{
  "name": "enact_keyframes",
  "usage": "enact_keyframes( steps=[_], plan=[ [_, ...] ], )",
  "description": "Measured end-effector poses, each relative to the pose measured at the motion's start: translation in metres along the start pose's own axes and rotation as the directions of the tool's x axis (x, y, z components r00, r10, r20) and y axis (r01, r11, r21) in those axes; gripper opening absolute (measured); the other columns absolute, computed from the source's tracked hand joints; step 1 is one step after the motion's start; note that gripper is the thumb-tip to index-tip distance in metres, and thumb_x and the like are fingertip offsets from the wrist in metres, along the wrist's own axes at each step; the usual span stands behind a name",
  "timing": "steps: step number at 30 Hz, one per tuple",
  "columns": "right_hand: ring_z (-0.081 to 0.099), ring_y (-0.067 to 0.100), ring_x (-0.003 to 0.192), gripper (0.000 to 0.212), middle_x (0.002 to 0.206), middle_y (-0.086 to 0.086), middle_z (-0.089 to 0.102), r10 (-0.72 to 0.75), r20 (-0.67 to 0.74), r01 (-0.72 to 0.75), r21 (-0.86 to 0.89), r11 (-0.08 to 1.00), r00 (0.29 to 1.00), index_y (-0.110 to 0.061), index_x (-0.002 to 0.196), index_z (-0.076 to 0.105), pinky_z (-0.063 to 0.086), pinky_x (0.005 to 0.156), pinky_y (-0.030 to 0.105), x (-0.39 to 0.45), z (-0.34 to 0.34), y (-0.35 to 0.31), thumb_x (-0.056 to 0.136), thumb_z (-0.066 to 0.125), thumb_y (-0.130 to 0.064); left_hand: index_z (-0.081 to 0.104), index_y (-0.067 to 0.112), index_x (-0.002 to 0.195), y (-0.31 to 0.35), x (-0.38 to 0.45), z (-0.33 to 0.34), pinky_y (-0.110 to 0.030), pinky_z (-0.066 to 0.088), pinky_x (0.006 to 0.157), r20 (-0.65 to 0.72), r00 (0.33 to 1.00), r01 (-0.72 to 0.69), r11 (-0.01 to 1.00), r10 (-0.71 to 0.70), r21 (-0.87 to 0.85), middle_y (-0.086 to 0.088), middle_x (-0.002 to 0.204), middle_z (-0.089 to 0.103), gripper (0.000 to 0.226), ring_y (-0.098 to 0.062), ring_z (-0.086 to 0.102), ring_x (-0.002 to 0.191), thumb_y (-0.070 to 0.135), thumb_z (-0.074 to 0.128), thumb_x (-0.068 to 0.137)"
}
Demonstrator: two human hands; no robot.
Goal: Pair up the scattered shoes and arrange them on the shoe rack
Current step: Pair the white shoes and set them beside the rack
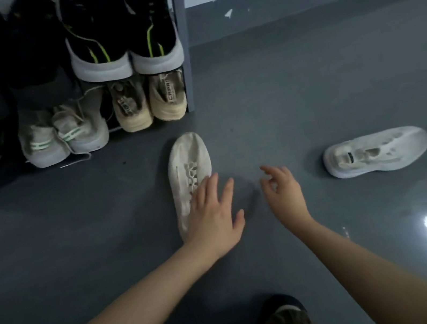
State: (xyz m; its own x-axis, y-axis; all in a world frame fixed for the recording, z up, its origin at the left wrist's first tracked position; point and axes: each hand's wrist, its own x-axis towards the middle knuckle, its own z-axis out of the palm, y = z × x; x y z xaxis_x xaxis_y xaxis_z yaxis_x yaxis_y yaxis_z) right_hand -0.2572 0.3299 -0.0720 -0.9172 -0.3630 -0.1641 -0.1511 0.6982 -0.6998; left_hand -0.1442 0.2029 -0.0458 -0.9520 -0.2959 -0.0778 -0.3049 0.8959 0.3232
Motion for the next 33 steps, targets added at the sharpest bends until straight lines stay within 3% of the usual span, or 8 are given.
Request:
enact_keyframes(
  steps=[3, 7, 11, 16, 20, 24, 28, 33],
  plan=[
    [0.048, 0.031, 0.116, 0.036, 0.126, 0.010, 0.053, 0.008, -0.220, -0.030, -0.099, 0.995, 0.976, -0.011, 0.125, 0.054, 0.036, 0.099, 0.042, 0.020, -0.032, 0.023, 0.089, 0.056, -0.018, 0.041, 0.011, 0.136, 0.037, 0.046, -0.003, -0.041, 0.027, 0.109, 0.059, 0.991, -0.116, 0.991, 0.120, -0.064, -0.016, 0.143, 0.037, 0.054, -0.034, 0.035, 0.131, 0.035, 0.042, 0.089],
    [0.032, 0.035, 0.130, 0.049, 0.142, 0.011, 0.038, 0.170, -0.378, -0.262, -0.206, 0.943, 0.910, -0.012, 0.133, 0.044, 0.021, 0.106, 0.047, 0.036, -0.073, 0.063, 0.088, 0.058, -0.024, 0.031, 0.013, 0.141, 0.084, 0.094, 0.014, -0.039, 0.020, 0.109, 0.202, 0.950, -0.226, 0.971, 0.236, -0.075, -0.011, 0.148, 0.027, 0.056, -0.030, 0.024, 0.134, 0.033, 0.046, 0.091],
    [0.028, 0.031, 0.132, 0.053, 0.143, 0.009, 0.038, 0.225, -0.422, -0.344, -0.230, 0.910, 0.878, -0.014, 0.136, 0.042, 0.014, 0.106, 0.042, 0.043, -0.086, 0.086, 0.088, 0.057, -0.031, 0.022, 0.016, 0.145, 0.116, 0.128, 0.041, -0.040, 0.018, 0.109, 0.309, 0.893, -0.340, 0.941, 0.326, -0.010, -0.009, 0.152, 0.020, 0.065, -0.029, 0.020, 0.136, 0.036, 0.051, 0.090],
    [0.036, 0.033, 0.121, 0.034, 0.127, 0.012, 0.050, 0.276, -0.421, -0.397, -0.233, 0.887, 0.864, -0.013, 0.121, 0.057, 0.017, 0.099, 0.040, 0.054, -0.089, 0.096, 0.089, 0.055, -0.022, 0.021, 0.024, 0.146, 0.138, 0.157, 0.070, -0.042, 0.020, 0.109, 0.317, 0.893, -0.305, 0.948, 0.320, -0.096, -0.002, 0.155, 0.020, 0.067, -0.028, 0.020, 0.137, 0.041, 0.053, 0.090],
    [0.043, 0.032, 0.109, 0.020, 0.108, 0.012, 0.060, 0.232, -0.384, -0.324, -0.196, 0.925, 0.894, -0.012, 0.099, 0.069, 0.020, 0.088, 0.035, 0.064, -0.097, 0.093, 0.089, 0.053, -0.017, 0.029, 0.027, 0.143, 0.142, 0.168, 0.083, -0.040, 0.024, 0.105, 0.282, 0.895, -0.310, 0.937, 0.345, -0.161, 0.002, 0.153, 0.026, 0.058, -0.025, 0.027, 0.134, 0.039, 0.051, 0.091],
    [0.051, 0.027, 0.098, 0.013, 0.095, 0.005, 0.065, 0.118, -0.419, -0.175, -0.100, 0.980, 0.900, -0.012, 0.094, 0.064, 0.017, 0.077, 0.026, 0.057, -0.096, 0.083, 0.084, 0.055, -0.010, 0.032, 0.031, 0.141, 0.129, 0.164, 0.085, -0.037, 0.026, 0.100, 0.223, 0.912, -0.282, 0.921, 0.344, -0.269, 0.007, 0.150, 0.033, 0.056, -0.021, 0.036, 0.130, 0.041, 0.053, 0.090],
    [0.046, 0.019, 0.093, 0.019, 0.086, -0.006, 0.059, 0.031, -0.353, -0.027, 0.016, 0.999, 0.935, -0.011, 0.091, 0.058, 0.019, 0.080, 0.024, 0.042, -0.083, 0.055, 0.078, 0.048, -0.021, 0.035, 0.030, 0.139, 0.103, 0.148, 0.074, -0.033, 0.023, 0.095, 0.212, 0.906, -0.302, 0.910, 0.366, -0.283, 0.009, 0.147, 0.038, 0.061, -0.017, 0.038, 0.129, 0.043, 0.059, 0.085],
    [0.051, 0.023, 0.088, 0.010, 0.085, -0.004, 0.062, -0.070, -0.267, 0.089, 0.063, 0.994, 0.961, -0.013, 0.087, 0.058, 0.020, 0.078, 0.024, 0.018, -0.051, 0.016, 0.081, 0.057, -0.005, 0.038, 0.027, 0.138, 0.055, 0.098, 0.047, -0.031, 0.021, 0.095, 0.155, 0.941, -0.257, 0.932, 0.301, -0.255, 0.009, 0.149, 0.034, 0.063, -0.014, 0.035, 0.131, 0.047, 0.058, 0.082]
  ],
)
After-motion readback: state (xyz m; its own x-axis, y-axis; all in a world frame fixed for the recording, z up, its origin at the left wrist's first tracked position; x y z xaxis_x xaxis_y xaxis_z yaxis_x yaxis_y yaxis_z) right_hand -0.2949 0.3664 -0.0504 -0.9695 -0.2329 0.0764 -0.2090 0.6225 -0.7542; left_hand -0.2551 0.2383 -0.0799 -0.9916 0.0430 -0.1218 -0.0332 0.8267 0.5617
